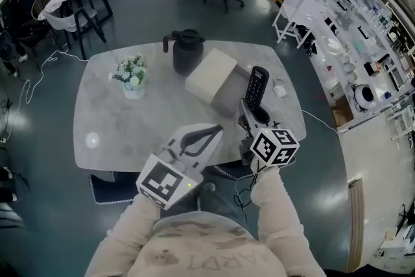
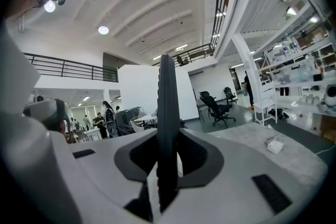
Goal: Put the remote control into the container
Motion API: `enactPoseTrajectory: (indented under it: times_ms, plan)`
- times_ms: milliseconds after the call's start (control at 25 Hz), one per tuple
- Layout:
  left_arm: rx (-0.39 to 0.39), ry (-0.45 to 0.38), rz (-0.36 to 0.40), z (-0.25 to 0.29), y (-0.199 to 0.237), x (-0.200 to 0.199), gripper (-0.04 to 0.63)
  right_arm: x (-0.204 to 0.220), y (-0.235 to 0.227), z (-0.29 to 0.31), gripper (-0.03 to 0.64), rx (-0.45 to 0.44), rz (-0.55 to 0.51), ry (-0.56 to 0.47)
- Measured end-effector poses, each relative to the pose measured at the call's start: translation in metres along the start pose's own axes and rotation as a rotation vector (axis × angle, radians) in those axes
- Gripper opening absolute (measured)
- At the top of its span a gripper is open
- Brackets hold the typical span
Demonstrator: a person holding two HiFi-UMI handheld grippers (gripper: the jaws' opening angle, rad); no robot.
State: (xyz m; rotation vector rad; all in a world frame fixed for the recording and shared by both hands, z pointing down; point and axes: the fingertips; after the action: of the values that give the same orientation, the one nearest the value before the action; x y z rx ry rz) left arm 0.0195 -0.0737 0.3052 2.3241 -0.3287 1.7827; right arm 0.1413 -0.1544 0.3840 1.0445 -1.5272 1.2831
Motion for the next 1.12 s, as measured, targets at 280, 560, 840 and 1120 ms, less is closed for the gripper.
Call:
enactPoseTrajectory:
  times_ms: [280,560,840,1120]
  plan:
    - [-0.036,0.013,-0.006,0.008,0.010,0.008,0.012,0.026,-0.042,0.035,0.091,0.058,0.051,0.088]
    - [-0.102,0.020,0.008,0.019,0.033,0.011,0.012,0.066,-0.086,0.069,0.091,0.105,0.103,0.188]
    - [-0.168,0.035,0.012,0.027,0.058,0.015,0.012,0.104,-0.113,0.094,0.091,0.134,0.148,0.274]
    - [-0.211,0.049,0.002,0.039,0.075,0.024,0.012,0.139,-0.144,0.113,0.091,0.213,0.219,0.379]
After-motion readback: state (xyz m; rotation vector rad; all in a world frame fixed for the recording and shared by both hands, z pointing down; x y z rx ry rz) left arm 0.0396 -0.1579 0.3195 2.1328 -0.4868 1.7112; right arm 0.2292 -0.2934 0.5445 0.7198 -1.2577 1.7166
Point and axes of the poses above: the fingertips, and each gripper's own axes: z forward along the fingers, y to its left, x out of its underside, and after that the axes turned 14 degrees about -y, right-handed
